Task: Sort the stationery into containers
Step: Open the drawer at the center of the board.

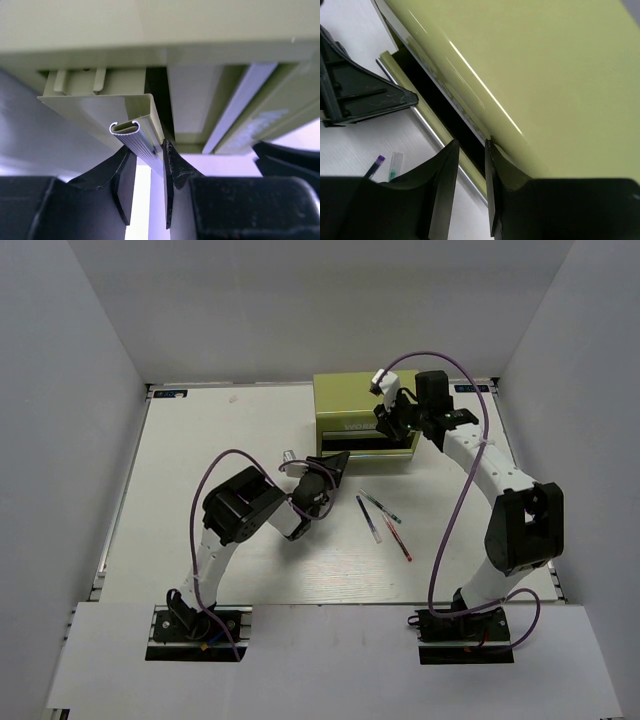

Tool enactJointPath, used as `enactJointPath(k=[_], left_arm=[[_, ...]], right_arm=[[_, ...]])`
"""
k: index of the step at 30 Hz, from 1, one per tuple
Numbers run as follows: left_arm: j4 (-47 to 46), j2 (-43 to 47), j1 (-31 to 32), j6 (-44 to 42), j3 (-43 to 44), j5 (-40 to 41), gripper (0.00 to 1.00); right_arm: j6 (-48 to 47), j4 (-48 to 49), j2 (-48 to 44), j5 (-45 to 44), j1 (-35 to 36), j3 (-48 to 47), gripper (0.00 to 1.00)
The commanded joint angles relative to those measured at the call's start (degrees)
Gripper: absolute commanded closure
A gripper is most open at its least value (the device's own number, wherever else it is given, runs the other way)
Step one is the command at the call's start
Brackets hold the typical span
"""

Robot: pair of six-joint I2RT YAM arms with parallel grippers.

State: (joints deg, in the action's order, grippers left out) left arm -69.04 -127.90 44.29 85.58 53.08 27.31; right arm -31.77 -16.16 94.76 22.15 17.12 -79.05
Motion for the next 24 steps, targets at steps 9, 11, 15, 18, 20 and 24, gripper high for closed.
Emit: enactJointPath(k=[9,11,15,18,20,24], left_arm=[[5.74,11.60,0.44,-5.69,-13.87,-2.52,1.00],[5.75,12.23,0.44,-5.69,-15.98,-2.53,1.00],[4.26,13.54,-0.08,-6.22,-17.92,-4.01,0.70],[4.26,15.74,-0.61,-7.70,-18.45,-4.02,0.44],[4.26,16.89,-0.61,-9.37,-19.07,-4.80,0.32],[0.66,19.52,-0.61,-13.06,-19.77,-7.88,0.21]], right_arm=[[0.31,-0.54,2.18,-3.69,-0.16,-3.84,0.66],[0.13,-0.27,1.31,-2.99,-0.16,-3.40,0.62],[-1.01,0.43,-2.11,1.82,-0.34,0.36,0.50],[-4.17,1.66,-8.26,5.44,-0.42,4.69,0.43],[-6.37,1.40,-13.44,6.93,-0.51,8.81,0.40],[-10.50,-2.47,-21.27,9.31,-0.34,15.75,0.37]])
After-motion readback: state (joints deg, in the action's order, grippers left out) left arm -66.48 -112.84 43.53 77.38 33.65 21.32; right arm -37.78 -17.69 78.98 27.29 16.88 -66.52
